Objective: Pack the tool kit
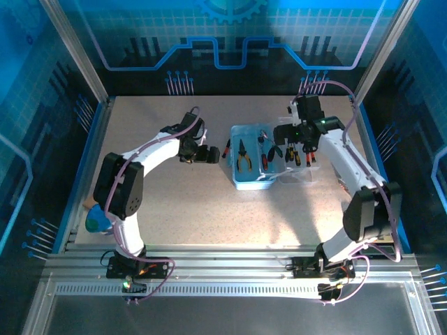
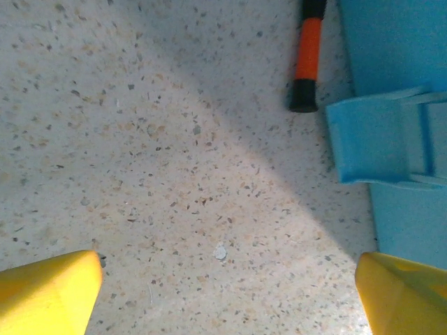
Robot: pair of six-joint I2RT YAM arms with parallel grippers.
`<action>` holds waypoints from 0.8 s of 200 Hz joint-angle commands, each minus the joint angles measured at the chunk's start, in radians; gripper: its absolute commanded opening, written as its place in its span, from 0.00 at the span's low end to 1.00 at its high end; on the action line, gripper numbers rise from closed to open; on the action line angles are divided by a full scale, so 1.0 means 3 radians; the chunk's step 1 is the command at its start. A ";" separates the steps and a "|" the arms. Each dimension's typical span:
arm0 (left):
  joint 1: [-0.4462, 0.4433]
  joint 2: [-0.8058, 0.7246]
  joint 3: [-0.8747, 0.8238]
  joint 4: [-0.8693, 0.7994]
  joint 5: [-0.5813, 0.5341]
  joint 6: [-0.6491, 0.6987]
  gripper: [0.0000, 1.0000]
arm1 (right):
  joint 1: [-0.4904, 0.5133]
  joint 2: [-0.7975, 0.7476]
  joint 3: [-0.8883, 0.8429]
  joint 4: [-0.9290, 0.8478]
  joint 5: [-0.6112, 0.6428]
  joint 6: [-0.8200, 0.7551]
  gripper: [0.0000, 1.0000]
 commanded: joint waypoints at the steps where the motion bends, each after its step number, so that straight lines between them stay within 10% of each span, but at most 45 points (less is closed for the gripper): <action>1: -0.0045 0.0193 0.0148 0.0044 -0.0013 0.0058 0.90 | 0.0022 -0.0181 -0.0082 0.0013 -0.0267 -0.0009 1.00; 160: -0.0117 0.1057 0.0994 -0.0027 0.0024 0.0202 0.84 | 0.0036 -0.0240 -0.0182 -0.0015 -0.0270 -0.0054 1.00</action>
